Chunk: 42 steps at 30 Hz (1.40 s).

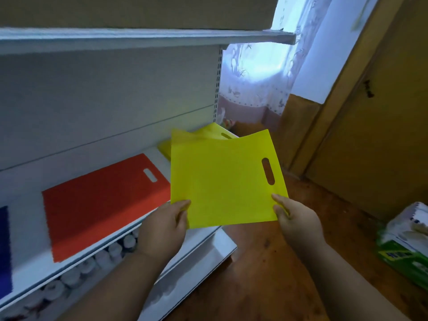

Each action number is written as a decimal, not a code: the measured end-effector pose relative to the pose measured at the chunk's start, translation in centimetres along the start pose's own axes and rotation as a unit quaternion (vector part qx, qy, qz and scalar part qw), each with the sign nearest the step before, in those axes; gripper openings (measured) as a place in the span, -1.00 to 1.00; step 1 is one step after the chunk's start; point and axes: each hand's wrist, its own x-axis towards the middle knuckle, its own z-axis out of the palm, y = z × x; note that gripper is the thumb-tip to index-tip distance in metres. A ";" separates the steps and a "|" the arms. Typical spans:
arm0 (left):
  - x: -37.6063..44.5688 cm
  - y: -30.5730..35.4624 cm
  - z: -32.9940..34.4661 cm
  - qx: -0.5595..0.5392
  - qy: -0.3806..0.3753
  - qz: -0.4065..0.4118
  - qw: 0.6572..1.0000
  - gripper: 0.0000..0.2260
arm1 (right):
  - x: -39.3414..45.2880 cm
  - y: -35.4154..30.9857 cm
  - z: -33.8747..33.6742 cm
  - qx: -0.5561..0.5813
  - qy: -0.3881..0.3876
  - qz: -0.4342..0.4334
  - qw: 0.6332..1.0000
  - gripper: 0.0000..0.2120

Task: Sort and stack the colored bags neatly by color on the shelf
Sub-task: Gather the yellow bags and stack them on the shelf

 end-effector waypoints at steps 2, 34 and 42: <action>2.2 0.6 0.5 0.025 0.018 -0.020 0.999 -0.72 | 5.0 0.3 0.5 0.005 -0.017 -0.031 0.999 -0.64; 20.0 1.2 12.3 0.304 -0.022 -0.300 0.904 -0.84 | 39.4 1.2 9.5 -0.228 -0.238 -0.264 0.906 -0.68; 18.4 1.6 12.3 0.277 0.069 -0.238 0.929 -0.72 | 35.5 -4.2 9.8 -0.123 -0.267 -0.373 0.880 -0.65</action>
